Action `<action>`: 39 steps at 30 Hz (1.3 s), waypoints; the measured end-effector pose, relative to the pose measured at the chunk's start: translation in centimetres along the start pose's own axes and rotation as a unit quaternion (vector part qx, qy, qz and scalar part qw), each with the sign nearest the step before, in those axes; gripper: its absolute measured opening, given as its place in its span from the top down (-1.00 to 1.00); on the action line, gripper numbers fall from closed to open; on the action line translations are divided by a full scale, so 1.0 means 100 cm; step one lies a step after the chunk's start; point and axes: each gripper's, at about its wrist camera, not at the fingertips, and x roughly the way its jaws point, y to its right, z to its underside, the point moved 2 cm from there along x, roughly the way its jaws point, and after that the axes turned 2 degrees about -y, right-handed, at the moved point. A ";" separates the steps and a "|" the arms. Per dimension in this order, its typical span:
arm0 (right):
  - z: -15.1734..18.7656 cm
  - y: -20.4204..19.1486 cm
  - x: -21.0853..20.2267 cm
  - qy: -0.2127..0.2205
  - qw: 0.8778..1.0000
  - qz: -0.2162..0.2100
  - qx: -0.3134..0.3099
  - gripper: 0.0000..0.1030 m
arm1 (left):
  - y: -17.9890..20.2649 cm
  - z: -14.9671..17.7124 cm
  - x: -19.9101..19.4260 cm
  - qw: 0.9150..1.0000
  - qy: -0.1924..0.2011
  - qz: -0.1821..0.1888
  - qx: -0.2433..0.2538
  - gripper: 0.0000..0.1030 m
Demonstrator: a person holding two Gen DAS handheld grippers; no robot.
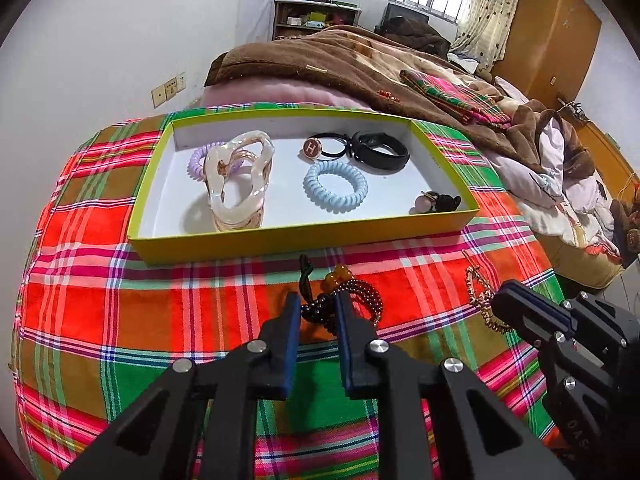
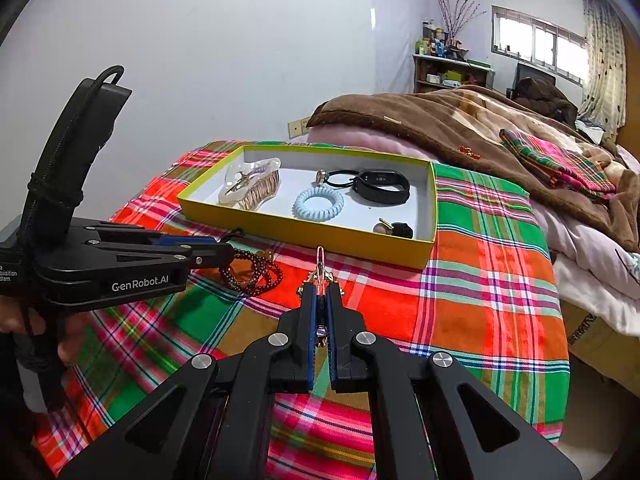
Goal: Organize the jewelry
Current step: 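Carry the beaded necklace and gold chain in both grippers into the box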
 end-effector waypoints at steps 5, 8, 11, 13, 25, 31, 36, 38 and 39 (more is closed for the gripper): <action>-0.002 0.000 -0.002 0.003 1.000 0.001 0.001 0.92 | 0.000 -0.002 -0.005 1.000 0.006 0.004 -0.002 0.65; -0.005 0.001 -0.004 0.006 1.000 0.001 0.002 0.92 | 0.001 -0.005 -0.011 1.000 0.012 0.008 0.000 0.65; -0.009 0.001 -0.006 0.011 1.000 0.001 0.003 0.92 | 0.002 -0.010 -0.017 1.000 0.020 0.012 0.003 0.65; -0.012 0.001 -0.006 0.014 1.000 0.001 0.003 0.92 | 0.002 -0.014 -0.021 1.000 0.024 0.016 0.002 0.65; -0.039 0.009 -0.007 0.035 0.999 0.007 0.011 0.92 | -0.002 -0.056 -0.036 0.998 0.056 0.030 0.000 0.65; -0.055 0.015 0.000 0.041 0.999 0.007 0.016 0.92 | -0.005 -0.081 -0.032 0.997 0.066 0.035 0.000 0.65; -0.068 0.019 0.011 0.042 0.999 0.008 0.018 0.92 | -0.006 -0.100 -0.020 0.997 0.065 0.035 -0.003 0.65; -0.071 0.020 0.016 0.041 0.999 0.010 0.019 0.92 | -0.008 -0.106 -0.014 0.997 0.063 0.033 -0.006 0.65; -0.073 0.021 0.019 0.040 0.999 0.010 0.021 0.92 | -0.009 -0.109 -0.011 0.997 0.062 0.035 -0.009 0.65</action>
